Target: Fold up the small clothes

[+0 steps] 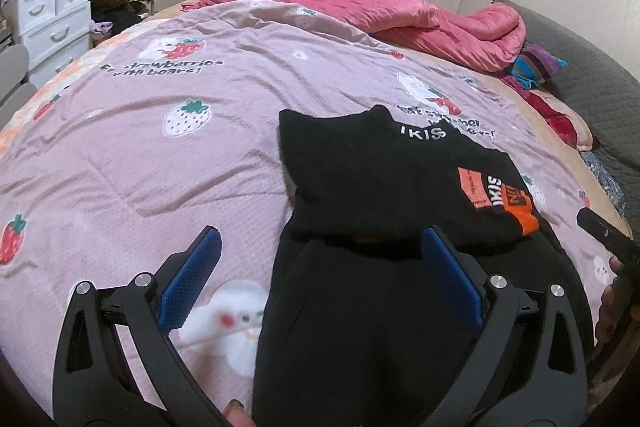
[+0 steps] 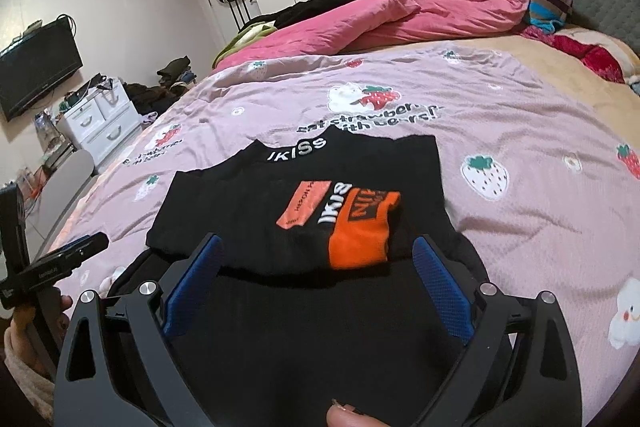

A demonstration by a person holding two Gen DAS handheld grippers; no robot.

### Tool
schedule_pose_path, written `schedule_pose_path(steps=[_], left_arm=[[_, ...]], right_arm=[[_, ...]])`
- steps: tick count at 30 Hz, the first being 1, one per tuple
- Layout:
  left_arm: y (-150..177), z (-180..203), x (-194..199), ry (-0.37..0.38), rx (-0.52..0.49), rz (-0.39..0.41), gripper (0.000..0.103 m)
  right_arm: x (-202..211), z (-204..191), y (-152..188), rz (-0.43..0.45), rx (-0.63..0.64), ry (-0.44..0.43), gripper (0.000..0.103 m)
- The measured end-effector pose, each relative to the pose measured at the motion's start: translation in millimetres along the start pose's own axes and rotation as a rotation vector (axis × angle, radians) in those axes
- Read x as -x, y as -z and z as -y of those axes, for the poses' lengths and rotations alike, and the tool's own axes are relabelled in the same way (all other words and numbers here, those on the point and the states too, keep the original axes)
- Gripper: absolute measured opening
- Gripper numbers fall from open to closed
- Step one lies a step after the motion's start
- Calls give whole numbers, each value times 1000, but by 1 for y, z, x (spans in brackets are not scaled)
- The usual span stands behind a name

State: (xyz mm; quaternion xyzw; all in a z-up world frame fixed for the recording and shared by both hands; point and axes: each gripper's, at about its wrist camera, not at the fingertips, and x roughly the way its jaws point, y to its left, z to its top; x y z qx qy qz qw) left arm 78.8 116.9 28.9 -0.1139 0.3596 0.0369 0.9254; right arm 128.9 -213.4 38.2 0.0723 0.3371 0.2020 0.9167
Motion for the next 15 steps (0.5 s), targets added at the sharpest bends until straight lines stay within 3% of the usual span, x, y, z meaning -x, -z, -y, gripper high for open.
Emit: schedule_pose_path(steps=[15], left_arm=[[16, 11, 13, -5, -60, -19, 94]], right_arm=[[12, 10, 24, -28, -26, 14, 95]])
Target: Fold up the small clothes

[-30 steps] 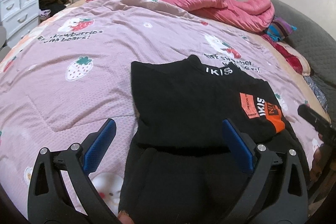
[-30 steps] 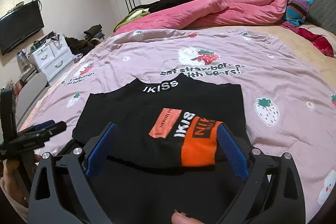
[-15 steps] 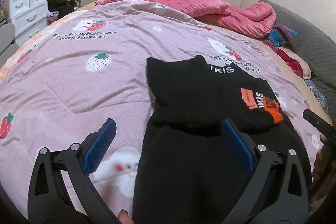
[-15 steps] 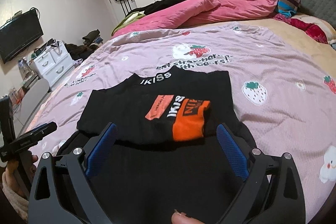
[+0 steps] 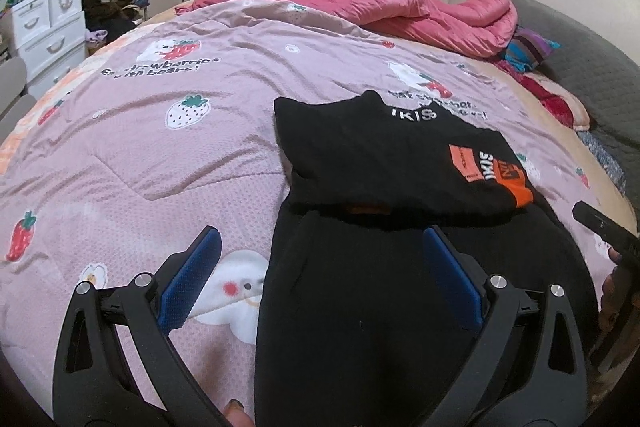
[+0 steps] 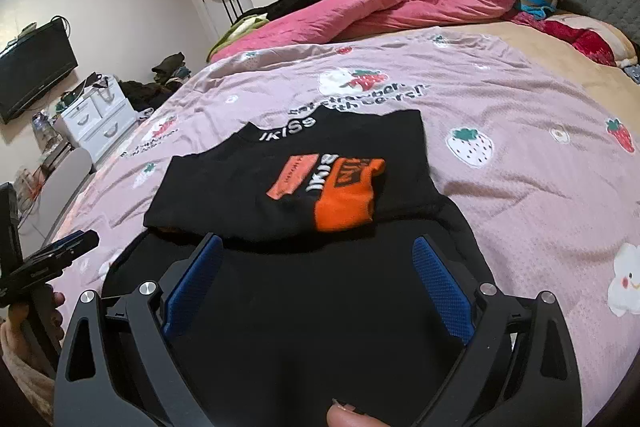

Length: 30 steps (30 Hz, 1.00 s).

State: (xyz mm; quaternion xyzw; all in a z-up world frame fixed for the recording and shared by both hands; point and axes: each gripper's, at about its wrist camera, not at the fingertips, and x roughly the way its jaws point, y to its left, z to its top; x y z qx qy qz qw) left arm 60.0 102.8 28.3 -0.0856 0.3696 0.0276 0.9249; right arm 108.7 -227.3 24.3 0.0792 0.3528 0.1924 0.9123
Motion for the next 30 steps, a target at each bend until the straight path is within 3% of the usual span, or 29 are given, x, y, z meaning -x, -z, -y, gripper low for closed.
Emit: schedule_pose_path(steps=[15, 24, 30], left_arm=[[32, 3, -6, 3, -12, -95, 94], [51, -6, 2, -17, 10, -129, 94], [65, -20, 10, 26, 52, -174, 94]], right_arm=[[9, 6, 14, -21, 14, 40, 95], [18, 12, 29, -78, 37, 58, 95], [28, 24, 44, -128, 29, 98, 95]])
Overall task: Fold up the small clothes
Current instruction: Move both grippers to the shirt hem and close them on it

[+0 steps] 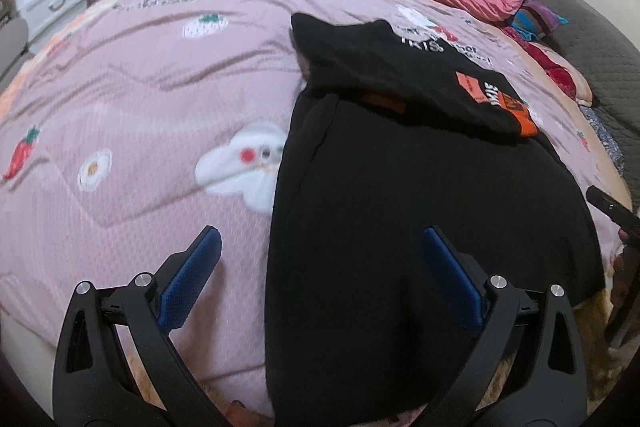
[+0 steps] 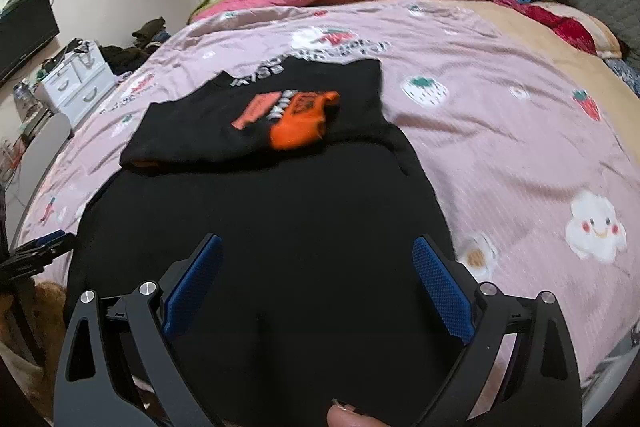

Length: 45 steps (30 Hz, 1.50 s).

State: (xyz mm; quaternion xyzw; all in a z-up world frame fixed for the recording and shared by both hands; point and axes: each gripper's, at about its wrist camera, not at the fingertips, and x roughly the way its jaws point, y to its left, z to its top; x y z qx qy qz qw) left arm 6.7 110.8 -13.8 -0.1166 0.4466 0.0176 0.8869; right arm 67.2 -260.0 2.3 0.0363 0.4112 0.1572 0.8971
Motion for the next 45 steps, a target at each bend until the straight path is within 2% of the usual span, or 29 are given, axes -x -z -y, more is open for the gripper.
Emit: schedule_pose_path(steps=[4, 7, 10, 13, 20, 25, 28, 36, 39, 40, 41, 42, 44, 45], left_arm=[[8, -6, 3, 43, 14, -43, 94], [15, -8, 4, 81, 7, -87, 81], [23, -7, 3, 112, -10, -131, 60], [31, -7, 1, 120, -19, -168, 56], [43, -9, 2, 145, -16, -219, 54], [47, -2, 4, 183, -22, -232, 52], [47, 2, 3, 181, -35, -230, 52], [47, 1, -2, 188, -29, -246, 52], [47, 1, -4, 195, -23, -248, 56], [47, 1, -4, 194, -27, -248, 56], [47, 2, -4, 193, -31, -249, 57], [47, 2, -4, 192, -32, -250, 58], [47, 4, -6, 195, -32, -253, 60], [47, 4, -7, 199, -30, -256, 62]], right_arm=[[6, 10, 9, -11, -20, 16, 95], [12, 18, 15, -12, -41, 26, 95], [16, 25, 20, -16, -71, 8, 95], [20, 28, 24, -22, -79, 3, 95], [29, 29, 30, -28, -53, -3, 95], [31, 33, 39, -70, -46, -23, 95], [32, 39, 46, -101, -81, -63, 95], [31, 48, 63, -180, -88, -71, 95], [29, 46, 70, -215, -80, -94, 81], [29, 45, 72, -222, -73, -96, 72], [29, 42, 74, -230, -56, -98, 59], [29, 40, 76, -233, -39, -99, 51], [30, 36, 78, -226, -23, -104, 23], [33, 35, 77, -206, -29, -112, 18]])
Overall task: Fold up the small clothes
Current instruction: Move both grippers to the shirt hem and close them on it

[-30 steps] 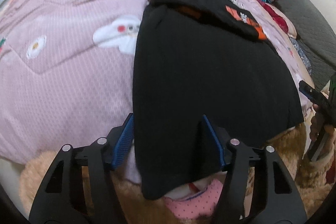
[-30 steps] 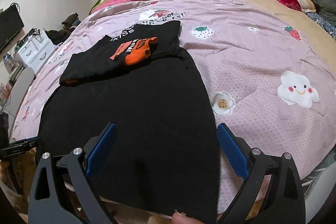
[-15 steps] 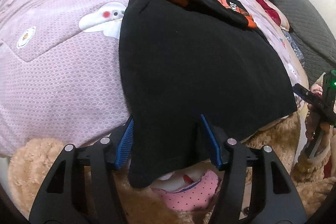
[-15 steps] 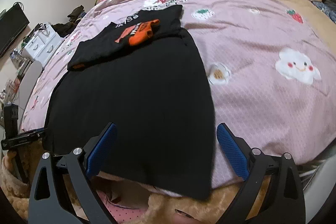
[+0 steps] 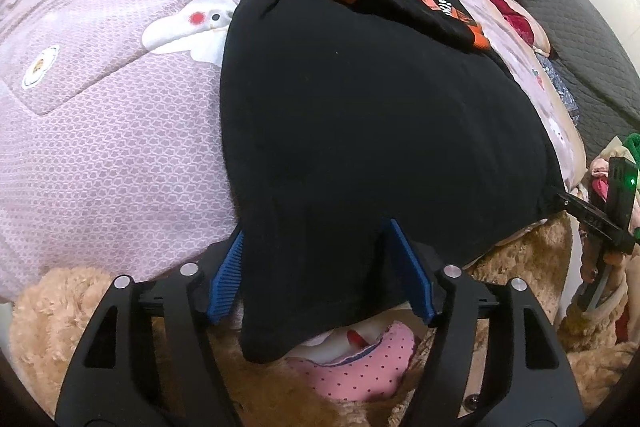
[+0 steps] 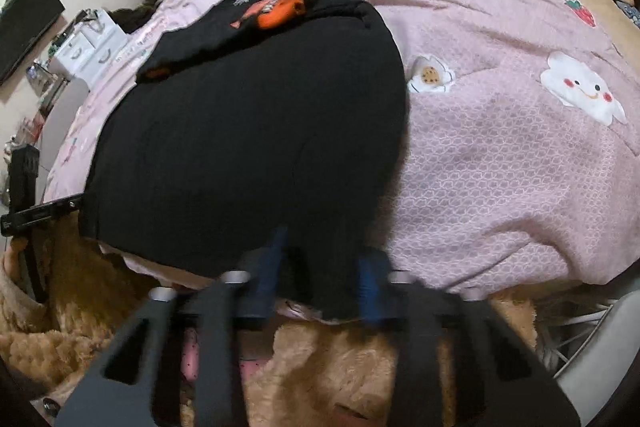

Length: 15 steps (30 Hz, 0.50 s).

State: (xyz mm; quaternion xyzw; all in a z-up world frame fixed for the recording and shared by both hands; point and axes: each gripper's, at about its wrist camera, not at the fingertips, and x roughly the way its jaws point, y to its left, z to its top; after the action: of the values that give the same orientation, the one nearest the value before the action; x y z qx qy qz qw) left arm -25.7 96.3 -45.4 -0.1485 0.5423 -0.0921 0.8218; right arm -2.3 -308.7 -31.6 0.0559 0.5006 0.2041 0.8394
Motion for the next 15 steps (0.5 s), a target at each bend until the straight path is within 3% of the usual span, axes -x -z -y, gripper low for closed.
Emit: schedule_pose_path(steps=[1, 6, 9, 13, 15], left_arm=[[-1, 0, -1, 3, 4, -2, 62], [-2, -2, -2, 7, 17, 0, 60], [-1, -4, 0, -29, 23, 7, 41], [0, -13, 6, -10, 59, 29, 8], [0, -13, 13, 3, 62, 55, 4]], right_arm=[[3, 0, -2, 18, -3, -13, 11], [39, -3, -16, 194, -17, -123, 9], [56, -4, -29, 283, -13, -140, 9], [65, -4, -45, 344, -5, -149, 9], [67, -5, -52, 362, -5, -153, 9]])
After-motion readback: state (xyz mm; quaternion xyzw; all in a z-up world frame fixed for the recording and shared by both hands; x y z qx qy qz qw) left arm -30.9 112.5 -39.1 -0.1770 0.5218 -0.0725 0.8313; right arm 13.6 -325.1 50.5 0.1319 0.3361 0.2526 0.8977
